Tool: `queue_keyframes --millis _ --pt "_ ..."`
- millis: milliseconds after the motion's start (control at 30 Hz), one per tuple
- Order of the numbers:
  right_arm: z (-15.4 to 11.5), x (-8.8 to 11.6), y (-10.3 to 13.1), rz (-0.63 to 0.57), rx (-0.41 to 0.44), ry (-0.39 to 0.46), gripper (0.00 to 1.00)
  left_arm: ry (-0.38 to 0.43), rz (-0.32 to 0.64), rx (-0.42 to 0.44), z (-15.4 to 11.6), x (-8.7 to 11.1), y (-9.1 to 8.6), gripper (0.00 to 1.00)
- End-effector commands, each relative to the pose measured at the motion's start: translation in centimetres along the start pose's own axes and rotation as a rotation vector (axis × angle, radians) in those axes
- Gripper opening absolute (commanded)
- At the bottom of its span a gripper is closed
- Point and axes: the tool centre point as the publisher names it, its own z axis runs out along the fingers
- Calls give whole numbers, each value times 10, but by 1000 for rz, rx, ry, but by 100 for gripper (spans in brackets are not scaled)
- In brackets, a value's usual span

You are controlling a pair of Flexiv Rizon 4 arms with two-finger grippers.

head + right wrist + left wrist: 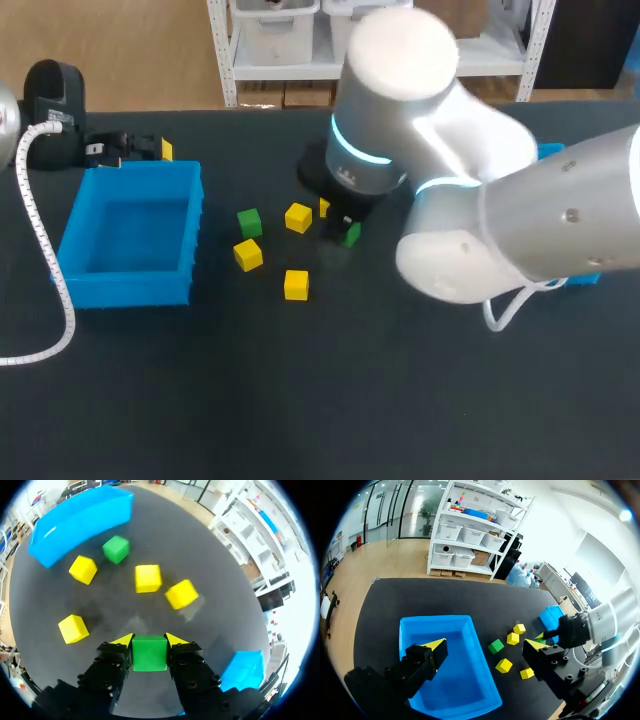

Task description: Put the green cubes in the right bin and the yellow cubes in the left bin.

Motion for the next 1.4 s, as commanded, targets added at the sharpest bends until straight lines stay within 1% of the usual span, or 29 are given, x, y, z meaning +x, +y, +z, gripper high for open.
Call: queue_keyframes --millis 33,200,300,467,500,633,800,867,1000,1100,1200,1233,1267,1300,1333,1400 --pt "-32 16 -19 40 18 -52 0 -7 3 13 0 2 3 100" --pt "-53 28 -54 142 47 -90 0 -7 3 13 0 2 3 100" --pt "-63 40 -78 213 74 -109 0 -7 3 13 0 2 3 100" --pt "-76 68 -118 345 97 -129 0 -7 3 13 0 2 3 100" --pt "-77 72 -122 360 99 -132 0 -7 3 13 0 2 3 100" --pt "-81 100 -147 441 122 -134 0 -7 3 13 0 2 3 100" --pt "-75 131 -166 517 132 -114 0 -7 3 13 0 2 3 100" --pt "-70 147 -175 553 129 -99 0 -7 3 13 0 2 3 100" --pt "-59 168 -187 604 124 -71 0 -7 3 13 0 2 3 100" --pt "-49 178 -191 618 100 -44 0 -7 3 13 0 2 3 100" --pt "-44 180 -192 611 97 -27 1 -7 3 13 0 2 3 100" --pt "-42 177 -192 602 90 -18 13 -7 3 13 0 2 3 100" --pt "-42 175 -192 599 92 -17 30 -7 3 13 0 2 3 100" --pt "-43 171 -192 596 95 -19 69 -7 3 13 0 2 3 100" --pt "-44 168 -192 596 95 -19 100 -7 3 13 0 2 3 100" --pt "-48 159 -192 592 97 -22 100 -7 3 13 0 2 3 100"
